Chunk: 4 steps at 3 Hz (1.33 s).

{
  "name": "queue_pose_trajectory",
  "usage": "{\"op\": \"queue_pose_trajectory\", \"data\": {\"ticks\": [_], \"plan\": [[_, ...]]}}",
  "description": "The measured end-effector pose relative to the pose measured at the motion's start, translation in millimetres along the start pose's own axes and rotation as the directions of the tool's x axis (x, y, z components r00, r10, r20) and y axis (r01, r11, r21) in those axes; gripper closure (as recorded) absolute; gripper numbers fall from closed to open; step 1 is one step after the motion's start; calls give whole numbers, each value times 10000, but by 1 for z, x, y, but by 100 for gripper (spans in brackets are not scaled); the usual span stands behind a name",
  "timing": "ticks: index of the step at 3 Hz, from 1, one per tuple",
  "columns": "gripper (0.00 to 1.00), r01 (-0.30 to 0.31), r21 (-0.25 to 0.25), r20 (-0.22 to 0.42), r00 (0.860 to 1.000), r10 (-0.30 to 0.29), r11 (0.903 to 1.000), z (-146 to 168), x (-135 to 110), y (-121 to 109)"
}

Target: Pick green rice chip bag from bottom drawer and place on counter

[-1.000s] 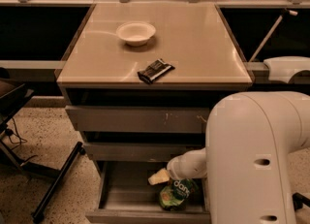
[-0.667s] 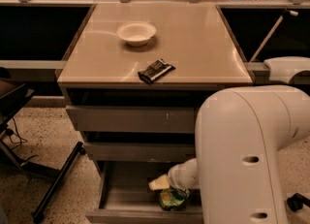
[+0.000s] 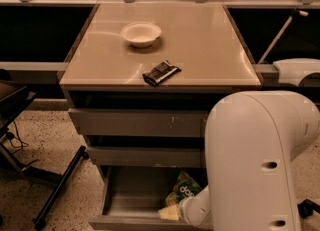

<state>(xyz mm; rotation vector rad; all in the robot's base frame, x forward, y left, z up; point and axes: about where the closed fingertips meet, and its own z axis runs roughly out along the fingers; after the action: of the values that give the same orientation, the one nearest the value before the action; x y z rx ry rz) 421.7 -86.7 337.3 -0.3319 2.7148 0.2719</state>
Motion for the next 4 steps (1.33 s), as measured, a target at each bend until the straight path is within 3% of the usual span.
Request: {"op": "queue_pose_trajectory", "data": {"ticks": [1, 2, 3, 4], "plan": [[0, -41, -36, -17, 10000, 41, 10000, 2, 1, 0], [0, -502, 86, -203, 9985, 504, 9987, 30, 20, -7], [0, -2052, 828, 218, 9787, 2041, 9752, 85, 34, -37], [0, -2181, 879, -287, 9748, 2214, 9719, 105, 68, -34]]}}
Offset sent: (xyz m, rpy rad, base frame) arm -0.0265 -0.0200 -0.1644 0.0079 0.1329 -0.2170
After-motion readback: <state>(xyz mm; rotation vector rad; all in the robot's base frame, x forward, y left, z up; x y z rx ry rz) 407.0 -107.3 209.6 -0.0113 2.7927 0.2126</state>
